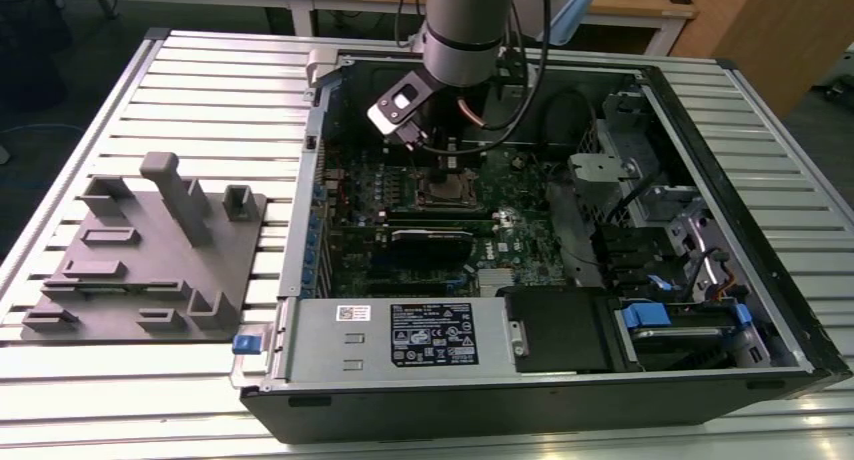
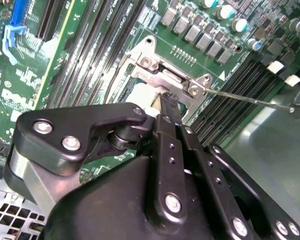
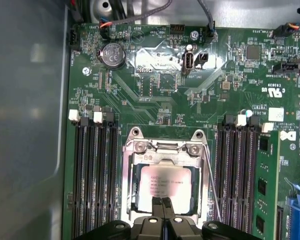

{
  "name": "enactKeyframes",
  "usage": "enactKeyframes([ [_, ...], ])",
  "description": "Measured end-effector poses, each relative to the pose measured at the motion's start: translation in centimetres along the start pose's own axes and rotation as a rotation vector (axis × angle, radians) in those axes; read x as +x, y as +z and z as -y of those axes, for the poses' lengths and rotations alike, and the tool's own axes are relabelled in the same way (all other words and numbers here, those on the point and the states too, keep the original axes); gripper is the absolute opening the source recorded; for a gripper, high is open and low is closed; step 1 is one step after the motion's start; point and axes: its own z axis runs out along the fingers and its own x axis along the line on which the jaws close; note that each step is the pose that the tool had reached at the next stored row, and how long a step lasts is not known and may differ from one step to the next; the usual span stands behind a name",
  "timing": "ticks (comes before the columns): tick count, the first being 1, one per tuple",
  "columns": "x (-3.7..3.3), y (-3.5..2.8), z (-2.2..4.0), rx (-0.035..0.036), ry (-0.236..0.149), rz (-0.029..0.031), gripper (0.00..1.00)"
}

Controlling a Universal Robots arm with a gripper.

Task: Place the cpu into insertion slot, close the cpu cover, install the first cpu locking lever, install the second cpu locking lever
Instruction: 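Close the cpu cover, then install the first cpu locking lever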

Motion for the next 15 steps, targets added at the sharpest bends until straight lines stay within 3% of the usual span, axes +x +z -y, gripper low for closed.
enactKeyframes([
  [4,0.04,0.05,-0.6,0.0,0.0,0.0004,0.11],
  [15,0.03,-0.08,-0.85,0.0001,0.0,0.0005,0.11],
])
